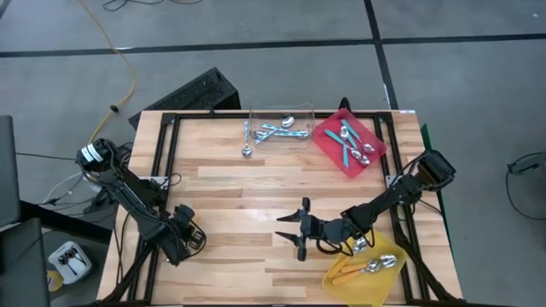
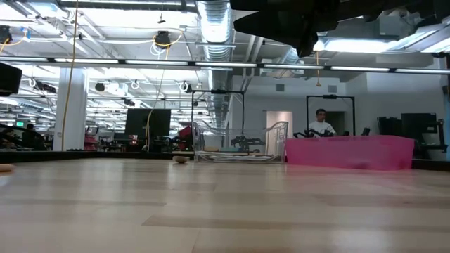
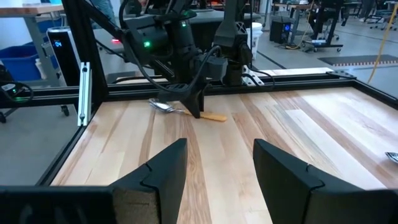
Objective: Sort silverware by color (type)
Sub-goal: Put the orange spoon into the yellow bin
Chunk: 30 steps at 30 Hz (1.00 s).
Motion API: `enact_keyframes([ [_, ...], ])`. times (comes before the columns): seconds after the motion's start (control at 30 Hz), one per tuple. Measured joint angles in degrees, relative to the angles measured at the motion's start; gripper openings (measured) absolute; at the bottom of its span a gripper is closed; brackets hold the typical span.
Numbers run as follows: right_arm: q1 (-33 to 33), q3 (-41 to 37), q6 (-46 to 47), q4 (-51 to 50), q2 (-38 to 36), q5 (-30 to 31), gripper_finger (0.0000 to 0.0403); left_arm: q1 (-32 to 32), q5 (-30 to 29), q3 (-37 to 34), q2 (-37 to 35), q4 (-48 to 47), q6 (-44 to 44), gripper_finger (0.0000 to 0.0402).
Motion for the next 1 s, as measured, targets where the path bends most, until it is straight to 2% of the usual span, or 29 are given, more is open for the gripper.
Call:
enact_keyframes([
  [0.07, 0.00, 0.00, -0.05, 0.20, 0.00, 0.00, 0.0207, -0.20, -0.36, 0.00, 0.00, 0.02, 0.00, 0.0029],
  [0.27, 0.00, 0.00, -0.08, 0.95, 0.00, 0.02, 0.0207, -0.78, -4.64, 1.09, 0.49, -0.63, 1.43, 0.0029],
  [0.4, 0.00, -0.04, -2.40, 5.18, -0.66, 0.02, 0.0207, -0.25, -7.41, 2.57, 0.72, -0.74, 4.22, 0.0029],
  [0.63, 0.87, -0.03, -7.74, 9.38, -3.36, 0.12, 0.0207, 0.25, -17.61, 3.04, 0.72, 5.36, 9.06, 0.0029],
  [0.83, 2.11, -0.04, -10.46, 8.29, -6.65, 0.33, 0.0207, 2.10, -26.52, 3.10, 0.59, 11.54, 16.48, 0.0029],
  [1.0, 3.40, 0.00, -12.24, 7.78, -8.75, 0.31, 0.0207, 5.05, -31.28, 3.18, 0.55, 19.92, 27.47, 0.0029],
])
